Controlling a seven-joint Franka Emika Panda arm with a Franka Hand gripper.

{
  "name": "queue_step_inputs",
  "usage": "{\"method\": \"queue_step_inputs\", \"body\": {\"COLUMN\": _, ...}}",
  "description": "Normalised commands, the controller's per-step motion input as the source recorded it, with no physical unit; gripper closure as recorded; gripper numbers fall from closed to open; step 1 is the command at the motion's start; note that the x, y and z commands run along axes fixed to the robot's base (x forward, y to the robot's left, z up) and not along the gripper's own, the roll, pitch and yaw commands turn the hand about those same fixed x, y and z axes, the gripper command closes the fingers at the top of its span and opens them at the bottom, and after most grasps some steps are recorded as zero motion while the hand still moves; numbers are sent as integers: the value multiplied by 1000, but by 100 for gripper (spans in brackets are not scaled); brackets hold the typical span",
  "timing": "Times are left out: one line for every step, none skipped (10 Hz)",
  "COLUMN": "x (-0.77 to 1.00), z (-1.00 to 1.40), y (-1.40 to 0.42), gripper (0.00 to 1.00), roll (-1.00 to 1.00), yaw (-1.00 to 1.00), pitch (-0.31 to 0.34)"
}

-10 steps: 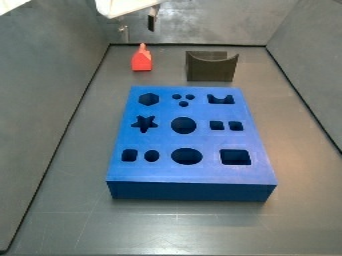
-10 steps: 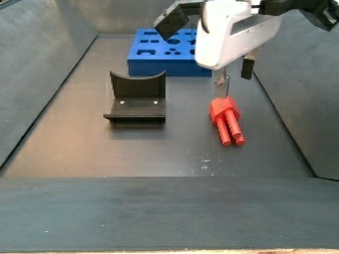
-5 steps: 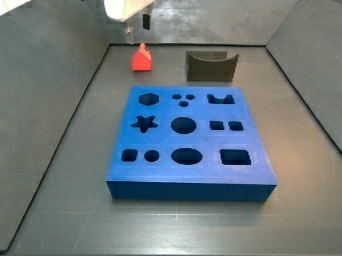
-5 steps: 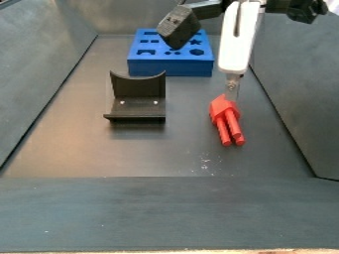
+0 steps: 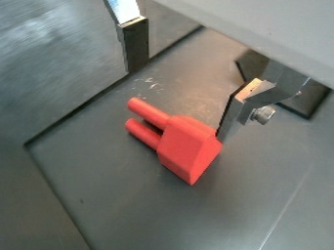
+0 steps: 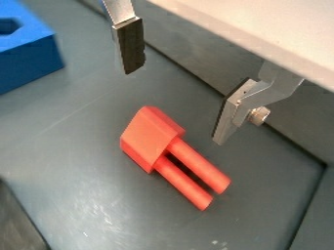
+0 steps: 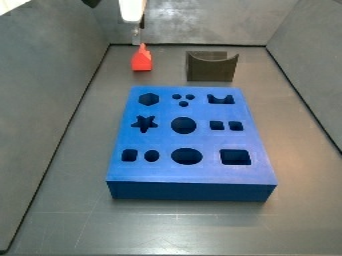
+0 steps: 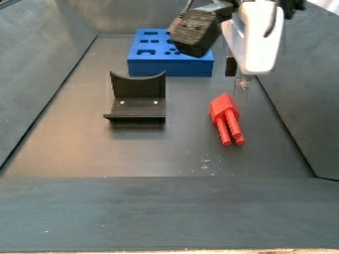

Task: Pick up the 3 prong object. Move up. Rotate the 3 prong object. Place the 3 prong object on the fixture. Regrasp the 3 prong object. Move to above the board. Insert the 3 prong object.
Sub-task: Rotate the 3 prong object.

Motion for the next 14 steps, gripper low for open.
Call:
{"method": "queue_step_inputs", "body": {"x": 49, "z": -30, "y": -2, "gripper": 0, "roll": 5, "yaw": 1000, "pitch": -16}}
{"method": "queue_step_inputs", "body": {"x": 49, "z": -30, "y": -2, "gripper": 0, "roll": 5, "yaw": 1000, "pitch": -17}}
{"method": "queue_step_inputs", "body": {"x": 49, "z": -30, "y": -2, "gripper": 0, "roll": 5, "yaw": 1000, "pitch": -18}}
{"method": "queue_step_inputs", "body": {"x": 49, "z": -30, "y": -2, "gripper": 0, "roll": 5, "yaw": 1000, "pitch": -19}}
{"method": "queue_step_inputs", "body": {"x": 49, "z": -30, "y": -2, "gripper": 0, "roll": 6, "yaw": 1000, "pitch": -20}}
{"method": "queue_step_inputs", "body": {"x": 49, "z": -30, "y": -2, "gripper": 0, "roll": 6, "yaw": 1000, "pitch": -21}}
{"method": "queue_step_inputs", "body": {"x": 49, "z": -29, "y": -2, "gripper": 0, "roll": 6, "yaw": 1000, "pitch": -22}}
{"method": "queue_step_inputs", "body": {"x": 49, "z": -29, "y": -2, "gripper": 0, "roll": 7, "yaw": 1000, "pitch": -24}}
{"method": "queue_step_inputs", "body": {"x": 49, "z": -29, "y": -2, "gripper": 0, "roll": 7, "yaw": 1000, "pitch": -25}}
{"method": "queue_step_inputs", "body": {"x": 49, "z": -29, "y": -2, "gripper": 0, "roll": 8, "yaw": 1000, "pitch": -27}}
{"method": "queue_step_inputs", "body": {"x": 49, "z": -29, "y": -2, "gripper": 0, "roll": 8, "yaw": 1000, "pitch": -28}}
{"method": "queue_step_inputs", "body": {"x": 49, "z": -29, "y": -2, "gripper": 0, "roll": 9, "yaw": 1000, "pitch": -32}}
{"method": "queue_step_inputs", "body": {"x": 49, "z": -29, "y": -2, "gripper": 0, "roll": 10, "yaw": 1000, "pitch": -34}}
{"method": "queue_step_inputs", "body": {"x": 49, "z": -29, "y": -2, "gripper": 0, "roll": 11, "yaw": 1000, "pitch": -39}}
